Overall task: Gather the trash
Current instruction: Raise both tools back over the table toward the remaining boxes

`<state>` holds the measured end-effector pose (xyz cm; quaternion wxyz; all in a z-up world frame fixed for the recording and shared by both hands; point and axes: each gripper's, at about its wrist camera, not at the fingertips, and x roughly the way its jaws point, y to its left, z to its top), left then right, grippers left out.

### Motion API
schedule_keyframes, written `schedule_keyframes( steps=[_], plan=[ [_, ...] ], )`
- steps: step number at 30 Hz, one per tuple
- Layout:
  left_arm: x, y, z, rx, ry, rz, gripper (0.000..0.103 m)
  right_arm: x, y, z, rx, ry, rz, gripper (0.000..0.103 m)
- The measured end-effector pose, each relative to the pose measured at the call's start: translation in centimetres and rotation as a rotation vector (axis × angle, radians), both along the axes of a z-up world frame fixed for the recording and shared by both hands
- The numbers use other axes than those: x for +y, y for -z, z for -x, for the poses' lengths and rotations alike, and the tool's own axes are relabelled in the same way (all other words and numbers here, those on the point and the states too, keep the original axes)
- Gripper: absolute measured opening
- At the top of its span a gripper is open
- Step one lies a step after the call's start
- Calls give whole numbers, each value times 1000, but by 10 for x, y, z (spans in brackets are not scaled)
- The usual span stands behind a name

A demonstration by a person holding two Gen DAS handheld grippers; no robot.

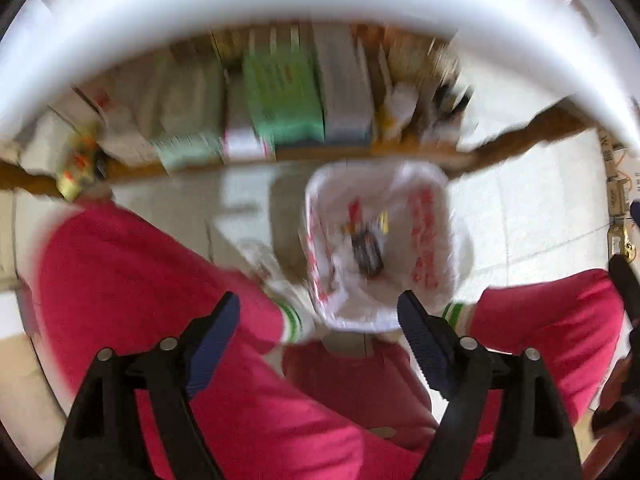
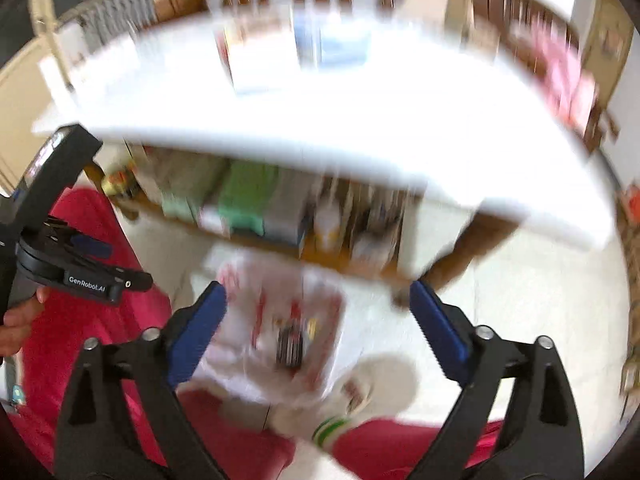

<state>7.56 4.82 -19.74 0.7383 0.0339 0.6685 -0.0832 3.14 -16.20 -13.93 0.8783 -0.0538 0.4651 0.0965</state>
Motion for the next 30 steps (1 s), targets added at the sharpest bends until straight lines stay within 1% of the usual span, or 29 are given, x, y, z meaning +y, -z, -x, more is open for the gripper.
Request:
schedule_keyframes(
  steps=[2,3,4,5,7,9,11,13,14,15,17,18,21,25,27,30],
  plan=[
    [4,-41,-5,-87,13,14,86,-2,-39,-3,-67,-26,-22,96],
    [7,-74,-11,-148,28,29,88,-3,-57,-6,-93,-39,-37,96],
    [8,-92,-14,-177,38,38,89,-5,-78,-10,-116,-57,-61,96],
    [10,-121,-21,-222,54,49,89,-5,-94,-13,-139,-71,-80,96],
    [10,-157,-31,-271,84,53,90,-3,-121,-21,-181,-97,-101,96],
    [7,-195,-46,-309,125,44,90,-2,-144,-28,-214,-116,-103,96],
    [1,-218,-59,-316,179,48,92,-2,-169,-35,-236,-141,-120,96],
    [-6,-238,-75,-301,240,37,93,-2,-189,-43,-235,-160,-159,96],
    [-11,-245,-81,-297,260,21,93,-3,-199,-48,-232,-168,-181,96],
    [-17,-251,-91,-296,284,-6,93,2,-205,-50,-232,-171,-190,96],
    [-27,-258,-104,-288,320,-32,93,2,-222,-59,-230,-185,-201,96],
    [-32,-260,-115,-268,343,-38,93,4,-227,-63,-231,-191,-199,96],
    [-41,-256,-142,-224,369,-46,93,8,-243,-80,-224,-208,-184,96],
    [-50,-248,-173,-185,405,-80,93,15,-248,-102,-185,-233,-192,96],
    [-58,-240,-188,-167,430,-91,93,19,-245,-108,-167,-248,-187,96],
    [-67,-226,-209,-128,450,-83,93,31,-234,-125,-136,-270,-161,96]
  ],
)
